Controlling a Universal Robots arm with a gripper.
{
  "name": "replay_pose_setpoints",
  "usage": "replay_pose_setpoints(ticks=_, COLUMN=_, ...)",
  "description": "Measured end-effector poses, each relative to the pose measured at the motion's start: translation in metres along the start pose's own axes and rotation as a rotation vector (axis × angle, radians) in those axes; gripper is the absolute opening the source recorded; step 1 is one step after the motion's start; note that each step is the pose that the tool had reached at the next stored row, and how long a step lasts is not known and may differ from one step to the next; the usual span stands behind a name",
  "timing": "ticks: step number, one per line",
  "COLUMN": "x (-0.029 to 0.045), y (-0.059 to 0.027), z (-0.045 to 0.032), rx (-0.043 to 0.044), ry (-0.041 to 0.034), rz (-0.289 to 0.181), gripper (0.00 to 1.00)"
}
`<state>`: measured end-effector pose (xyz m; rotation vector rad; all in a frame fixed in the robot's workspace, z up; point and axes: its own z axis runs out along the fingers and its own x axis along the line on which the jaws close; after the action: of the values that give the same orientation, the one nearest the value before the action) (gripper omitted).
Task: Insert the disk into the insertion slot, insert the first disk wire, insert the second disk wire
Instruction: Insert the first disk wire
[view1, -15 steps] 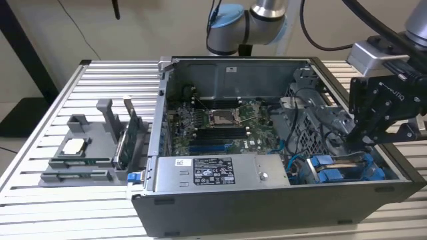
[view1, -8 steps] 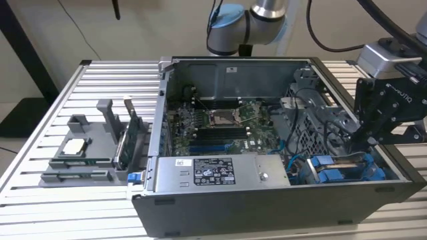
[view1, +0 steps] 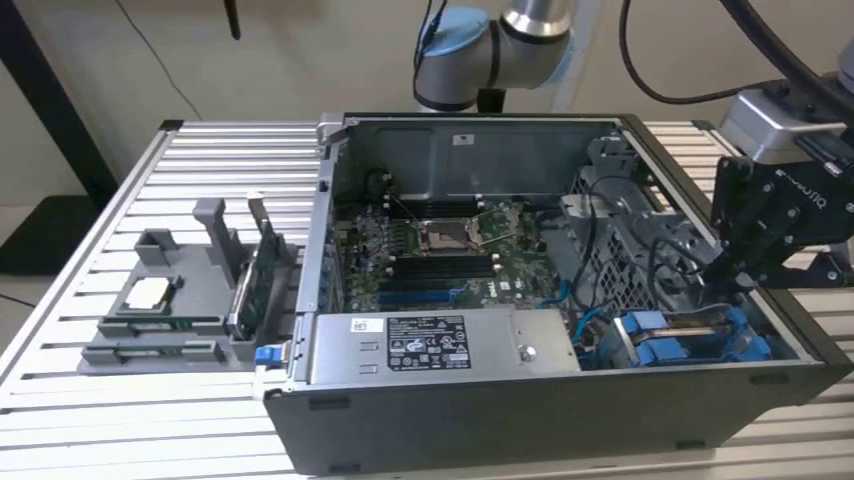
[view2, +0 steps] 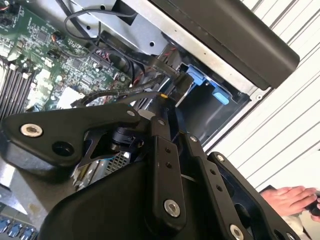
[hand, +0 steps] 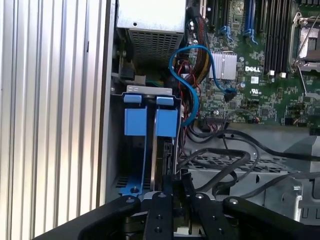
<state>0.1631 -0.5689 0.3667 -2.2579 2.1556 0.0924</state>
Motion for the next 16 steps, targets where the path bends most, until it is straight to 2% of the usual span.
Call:
replay_pose_setpoints(ticks=9, x=0.0002, y=-0.0005, z=0.0027, rx=0.0, ry=0.0001, rz=0.0, gripper=0.19)
replay_pose_setpoints(ticks=16, x=0.0006, y=-0.0009, z=0.0102, rx=0.0, ry=0.0005, rz=0.001, gripper=0.19)
